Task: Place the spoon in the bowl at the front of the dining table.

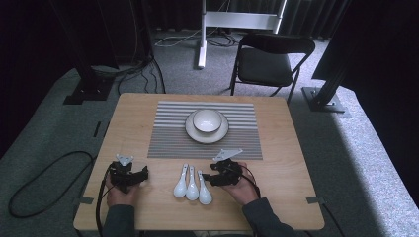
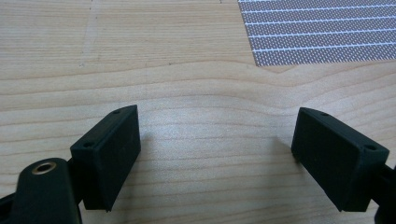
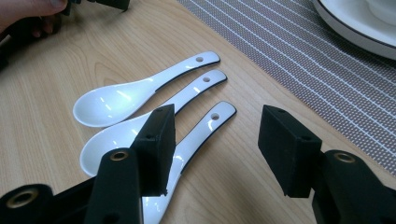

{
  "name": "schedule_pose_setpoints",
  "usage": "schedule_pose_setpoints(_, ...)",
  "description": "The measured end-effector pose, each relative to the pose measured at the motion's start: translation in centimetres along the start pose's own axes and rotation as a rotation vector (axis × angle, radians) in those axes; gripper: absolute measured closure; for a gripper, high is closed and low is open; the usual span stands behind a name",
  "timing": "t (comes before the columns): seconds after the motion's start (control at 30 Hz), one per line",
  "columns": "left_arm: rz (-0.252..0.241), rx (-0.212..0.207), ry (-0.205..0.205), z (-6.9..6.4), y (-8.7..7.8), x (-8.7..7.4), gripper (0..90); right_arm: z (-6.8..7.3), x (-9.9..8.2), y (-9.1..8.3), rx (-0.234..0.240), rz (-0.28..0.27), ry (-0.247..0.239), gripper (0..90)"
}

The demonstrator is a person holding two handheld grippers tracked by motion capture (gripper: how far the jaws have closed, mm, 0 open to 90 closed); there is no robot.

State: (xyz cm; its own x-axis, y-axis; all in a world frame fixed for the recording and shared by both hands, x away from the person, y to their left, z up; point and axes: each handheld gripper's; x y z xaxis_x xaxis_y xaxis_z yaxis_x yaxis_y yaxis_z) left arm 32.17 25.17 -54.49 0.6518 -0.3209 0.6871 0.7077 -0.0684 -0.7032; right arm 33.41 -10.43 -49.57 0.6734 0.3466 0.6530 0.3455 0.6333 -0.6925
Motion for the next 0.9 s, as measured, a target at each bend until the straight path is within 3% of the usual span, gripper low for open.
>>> schedule_pose_setpoints(0.9, -0.001, 0.0, -0.001, 0.0, 0.0, 0.0, 16.1, 1.1, -0.2, 1.9, 0.012, 0.038, -0.013, 45.8)
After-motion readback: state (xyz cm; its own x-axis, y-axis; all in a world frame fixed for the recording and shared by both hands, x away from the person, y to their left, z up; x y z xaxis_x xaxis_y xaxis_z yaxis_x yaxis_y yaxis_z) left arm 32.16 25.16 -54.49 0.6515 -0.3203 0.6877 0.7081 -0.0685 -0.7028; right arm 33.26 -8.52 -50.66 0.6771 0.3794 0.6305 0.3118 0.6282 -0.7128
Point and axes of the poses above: each handheld gripper's, and its own axes: y roughly forward along the jaws, x roughly out of its top, z roughly to its left, and after that the axes turned 14 degrees about y, right-handed
